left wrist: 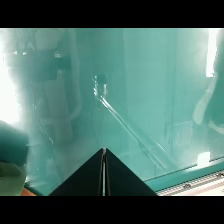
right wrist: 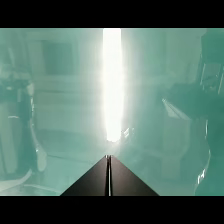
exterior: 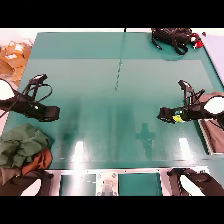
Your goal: Fold the shirts.
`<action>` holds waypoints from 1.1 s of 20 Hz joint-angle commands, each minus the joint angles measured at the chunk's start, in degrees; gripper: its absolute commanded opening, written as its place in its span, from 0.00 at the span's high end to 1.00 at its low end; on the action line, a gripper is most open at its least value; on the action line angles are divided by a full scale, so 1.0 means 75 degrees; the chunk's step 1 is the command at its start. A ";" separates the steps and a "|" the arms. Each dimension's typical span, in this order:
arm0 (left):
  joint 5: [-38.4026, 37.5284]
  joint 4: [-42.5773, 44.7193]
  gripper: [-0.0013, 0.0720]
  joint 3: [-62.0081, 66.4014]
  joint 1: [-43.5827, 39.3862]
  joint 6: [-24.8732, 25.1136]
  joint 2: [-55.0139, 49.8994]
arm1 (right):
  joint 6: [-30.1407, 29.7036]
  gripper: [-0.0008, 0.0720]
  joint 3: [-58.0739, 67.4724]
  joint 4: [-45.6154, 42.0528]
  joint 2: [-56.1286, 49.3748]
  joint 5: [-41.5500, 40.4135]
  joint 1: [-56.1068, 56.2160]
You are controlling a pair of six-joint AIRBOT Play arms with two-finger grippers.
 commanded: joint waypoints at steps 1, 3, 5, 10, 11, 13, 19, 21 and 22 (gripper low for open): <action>0.0035 0.0003 0.94 -0.0003 -0.0003 -0.0003 0.0006 | 0.0003 0.97 -0.0003 0.0006 0.0006 0.0000 0.0006; 0.0041 0.0038 0.94 -0.0003 -0.0003 -0.0003 0.0006 | 0.0003 0.97 -0.0003 0.0003 0.0006 0.0000 0.0006; 0.0035 0.0335 0.94 -0.0003 -0.0003 -0.0006 0.0006 | 0.0000 0.97 -0.0003 0.0003 0.0006 0.0000 0.0006; -0.0029 0.3363 0.01 -0.0163 0.0012 -0.0825 0.0003 | 0.0000 0.97 -0.0003 0.0003 0.0006 0.0000 0.0006; -0.0020 0.3885 0.01 -0.0341 0.0038 -0.0831 0.0003 | 0.0000 0.97 -0.0006 0.0003 0.0006 0.0003 0.0006; 0.0157 0.4456 0.01 -0.0912 0.0093 -0.0819 0.0000 | 0.0000 0.97 -0.0003 0.0003 0.0006 0.0000 0.0006; 0.0382 0.4462 0.02 -0.3244 0.0839 -0.0731 0.0000 | 0.0000 0.97 -0.0006 0.0003 0.0006 0.0003 0.0003; 0.0487 0.4465 0.31 -0.3590 0.1078 -0.0726 0.0000 | 0.0000 0.97 -0.0006 0.0003 0.0006 0.0000 0.0003; 0.0516 0.4465 0.85 -0.3593 0.1154 -0.0586 0.0000 | 0.0000 0.97 -0.0006 0.0003 0.0006 0.0000 0.0003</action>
